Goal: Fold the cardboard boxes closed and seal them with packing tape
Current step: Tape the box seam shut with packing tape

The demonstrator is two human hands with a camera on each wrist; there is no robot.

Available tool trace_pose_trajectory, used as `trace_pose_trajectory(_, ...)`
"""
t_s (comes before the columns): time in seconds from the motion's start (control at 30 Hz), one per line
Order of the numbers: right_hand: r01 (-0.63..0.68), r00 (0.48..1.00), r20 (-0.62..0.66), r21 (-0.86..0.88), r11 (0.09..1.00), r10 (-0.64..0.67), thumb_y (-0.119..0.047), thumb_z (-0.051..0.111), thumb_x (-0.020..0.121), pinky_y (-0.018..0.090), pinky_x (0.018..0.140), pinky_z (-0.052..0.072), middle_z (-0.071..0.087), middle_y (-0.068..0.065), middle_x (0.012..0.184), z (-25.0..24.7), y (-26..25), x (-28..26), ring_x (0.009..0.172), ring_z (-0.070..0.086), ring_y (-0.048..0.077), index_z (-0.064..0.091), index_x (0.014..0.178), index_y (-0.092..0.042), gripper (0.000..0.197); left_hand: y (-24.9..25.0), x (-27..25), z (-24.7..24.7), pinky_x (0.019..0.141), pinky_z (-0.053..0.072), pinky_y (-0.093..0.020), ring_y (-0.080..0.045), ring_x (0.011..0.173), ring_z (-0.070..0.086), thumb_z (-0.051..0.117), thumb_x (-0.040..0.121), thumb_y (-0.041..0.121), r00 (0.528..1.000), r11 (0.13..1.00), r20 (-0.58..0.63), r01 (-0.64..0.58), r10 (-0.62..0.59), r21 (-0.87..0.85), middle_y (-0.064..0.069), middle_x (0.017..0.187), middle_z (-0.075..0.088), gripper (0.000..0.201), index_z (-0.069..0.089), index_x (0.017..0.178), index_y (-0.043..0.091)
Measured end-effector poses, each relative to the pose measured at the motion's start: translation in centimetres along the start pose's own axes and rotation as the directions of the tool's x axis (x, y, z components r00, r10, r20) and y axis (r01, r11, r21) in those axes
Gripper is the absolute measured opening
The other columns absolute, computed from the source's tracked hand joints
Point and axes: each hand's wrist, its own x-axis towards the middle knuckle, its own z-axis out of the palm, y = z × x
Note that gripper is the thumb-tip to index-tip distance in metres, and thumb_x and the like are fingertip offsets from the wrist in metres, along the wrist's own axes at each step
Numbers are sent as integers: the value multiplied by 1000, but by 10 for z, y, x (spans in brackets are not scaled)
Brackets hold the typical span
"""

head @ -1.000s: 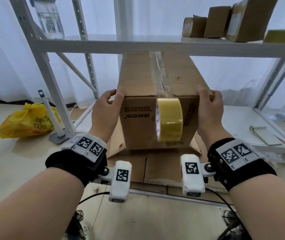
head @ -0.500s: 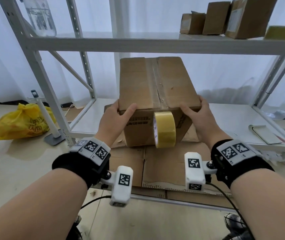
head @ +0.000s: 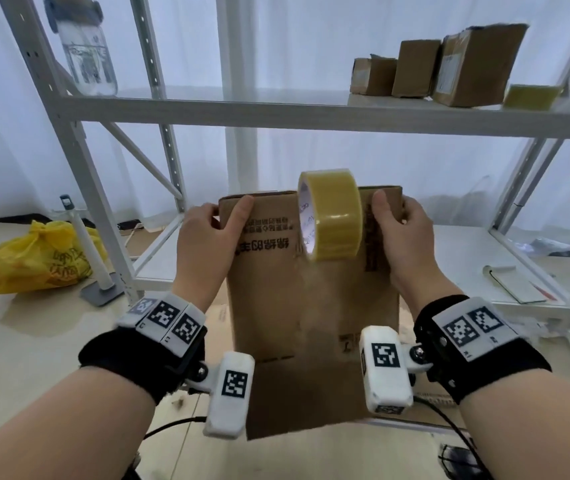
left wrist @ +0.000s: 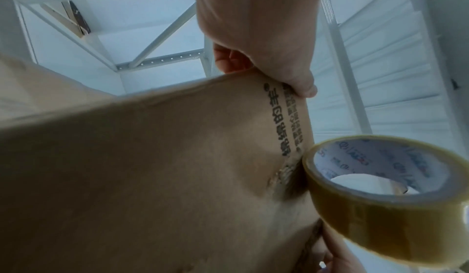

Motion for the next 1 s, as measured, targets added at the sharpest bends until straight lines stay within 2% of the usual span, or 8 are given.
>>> trace_pose_trajectory(0.2,-68,988,129,-117,991,83,-23,56,97,17,74,47,63,-3,107,-5,55,1,100,60,15,55,120,-16,24,-25,-13,11,78,42,-28,-11,80,47,57,89,45,974,986,227,-46,9,160,0,95,44,38,60,108,13)
trace_pose_trajectory(0.3,-105,972,190,-180,978,139,-22,53,98,19,82,46,60,2,121,-2,68,6,109,56,16,49,132,-15,35,-42,-12,17,93,46,-42,-18,95,53,60,85,50,932,970,343,30,-113,240,-2,109,43,54,50,124,14)
trace_pose_trajectory(0.47,-226,960,83,-326,918,266,-42,52,95,34,86,44,55,5,124,8,66,14,110,54,23,45,129,-15,44,-23,3,28,116,9,-39,-19,143,13,47,93,51,950,907,309,-172,49,384,-2,155,15,70,19,149,21)
trace_pose_trajectory(0.57,-212,977,-78,-410,887,198,-45,61,87,37,77,44,54,4,96,10,55,15,90,53,24,48,92,-16,32,-1,26,35,115,-1,-30,-13,146,9,32,102,39,816,790,507,-494,277,363,6,157,19,48,28,148,27)
trace_pose_trajectory(0.67,-259,938,144,-309,915,314,-51,57,87,30,63,38,53,-4,52,24,26,6,57,49,15,51,56,-17,47,16,42,44,110,21,-30,-15,139,29,28,103,41,673,812,719,-510,172,284,10,151,34,45,31,147,32)
trace_pose_trajectory(0.77,-381,813,355,-278,882,462,-50,57,86,30,62,40,60,-7,52,38,9,-2,61,54,15,63,69,-17,38,19,51,55,102,27,-36,-19,124,32,17,101,50,587,682,807,-613,56,399,21,151,30,46,27,145,44)
trace_pose_trajectory(0.87,-452,767,388,-236,860,510,-45,62,83,36,73,49,67,4,80,38,14,-8,79,61,25,67,93,-12,34,21,58,64,100,27,-37,-16,114,30,11,99,54,533,624,846,-669,25,403,23,150,28,48,27,144,46)
trace_pose_trajectory(1.0,-463,787,358,-196,864,503,-40,63,88,33,68,49,65,5,85,36,11,-10,78,61,21,64,96,-11,30,17,59,72,113,13,-34,-19,141,21,20,101,48,494,655,867,-677,65,336,10,155,26,49,31,146,33)
